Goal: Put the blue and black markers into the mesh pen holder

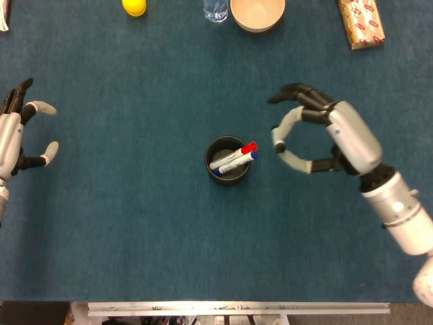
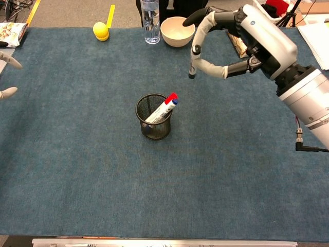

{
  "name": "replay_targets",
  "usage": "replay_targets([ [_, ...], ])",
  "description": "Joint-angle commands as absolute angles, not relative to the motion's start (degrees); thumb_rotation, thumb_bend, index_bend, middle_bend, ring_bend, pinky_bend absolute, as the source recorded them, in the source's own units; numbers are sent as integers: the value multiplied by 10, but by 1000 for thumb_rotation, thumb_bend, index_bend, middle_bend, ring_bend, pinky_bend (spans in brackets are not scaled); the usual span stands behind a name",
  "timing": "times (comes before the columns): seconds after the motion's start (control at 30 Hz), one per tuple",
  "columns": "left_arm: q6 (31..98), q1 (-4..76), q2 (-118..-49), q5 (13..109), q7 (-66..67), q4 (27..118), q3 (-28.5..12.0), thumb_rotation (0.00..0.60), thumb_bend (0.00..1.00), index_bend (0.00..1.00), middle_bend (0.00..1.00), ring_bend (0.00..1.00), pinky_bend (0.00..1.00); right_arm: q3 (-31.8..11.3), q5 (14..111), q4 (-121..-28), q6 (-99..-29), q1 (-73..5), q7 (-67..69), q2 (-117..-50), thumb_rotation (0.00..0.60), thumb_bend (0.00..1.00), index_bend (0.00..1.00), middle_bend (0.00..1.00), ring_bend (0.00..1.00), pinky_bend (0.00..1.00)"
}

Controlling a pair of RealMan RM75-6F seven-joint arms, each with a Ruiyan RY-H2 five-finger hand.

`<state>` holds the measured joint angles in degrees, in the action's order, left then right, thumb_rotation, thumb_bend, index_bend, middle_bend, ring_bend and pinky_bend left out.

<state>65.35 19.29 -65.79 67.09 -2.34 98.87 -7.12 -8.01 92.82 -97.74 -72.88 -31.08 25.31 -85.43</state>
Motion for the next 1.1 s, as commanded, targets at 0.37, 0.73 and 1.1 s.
replay_targets([
  [0.37,656,183,-647,680,-44,982,-68,600,310,322,0,0,165,-71,926,-924,-731,-327,293,-951,600,287,674,278,164,211],
  [0.73,654,182,-644,683,-46,981,-69,600,310,322,0,0,165,-68,914,-886,-737,-325,326,-998,600,287,673,278,164,211],
  [1.1,655,178,-642,685,-52,979,-67,600,310,322,0,0,165,-56,909,-846,-718,-331,351,-1035,600,242,674,278,157,208],
])
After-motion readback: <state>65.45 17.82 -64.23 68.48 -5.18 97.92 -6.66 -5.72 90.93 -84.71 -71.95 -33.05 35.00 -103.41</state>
